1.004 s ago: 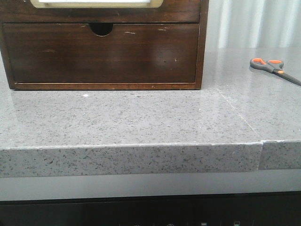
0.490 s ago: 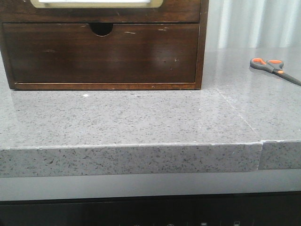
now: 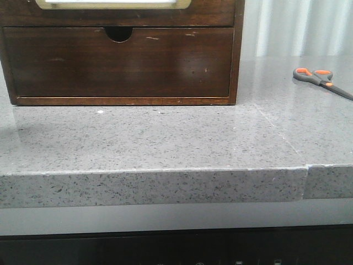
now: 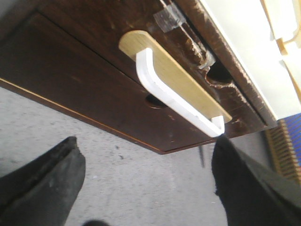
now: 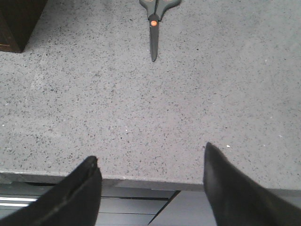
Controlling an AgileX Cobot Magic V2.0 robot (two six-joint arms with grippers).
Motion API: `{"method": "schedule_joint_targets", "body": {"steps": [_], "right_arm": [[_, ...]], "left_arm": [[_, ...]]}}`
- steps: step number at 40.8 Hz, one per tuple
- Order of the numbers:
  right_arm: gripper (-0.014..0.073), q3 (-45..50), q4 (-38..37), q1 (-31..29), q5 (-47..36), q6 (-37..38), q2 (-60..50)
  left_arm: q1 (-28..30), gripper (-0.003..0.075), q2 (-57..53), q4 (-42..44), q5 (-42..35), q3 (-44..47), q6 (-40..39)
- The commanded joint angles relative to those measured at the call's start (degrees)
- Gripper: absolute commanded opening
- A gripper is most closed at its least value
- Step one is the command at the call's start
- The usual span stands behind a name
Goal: Put scissors in drawer with both arms
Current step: 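Grasp the white drawer handle with the left gripper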
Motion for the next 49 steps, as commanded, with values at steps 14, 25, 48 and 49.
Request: {"method": "schedule_joint_targets", "body": {"steps": [14, 25, 48, 49], "right_arm": [[0.0491, -1.6, -0.9, -0.1, -3.3, -0.5, 0.6], [0.0491, -1.6, -0.9, -0.1, -3.3, -0.5, 0.6], [0.0491, -1.6, -0.9, -0.1, -3.1, -0.5, 0.6], [0.0491, -1.6, -0.9, -0.1, -3.1, -0.5, 0.6]], "left_arm": [[-0.3, 0.0545, 13.9, -34.4, 10.6, -1.4, 23.8], [-0.3, 0.0545, 21.7, -35.2, 15.0, -5.6, 24.7], [-0.3, 0.034, 26.8, -35.2, 17.3, -11.2, 25.5], [-0.3, 0.0315, 26.8, -35.2, 17.3, -11.2, 25.5]]}}
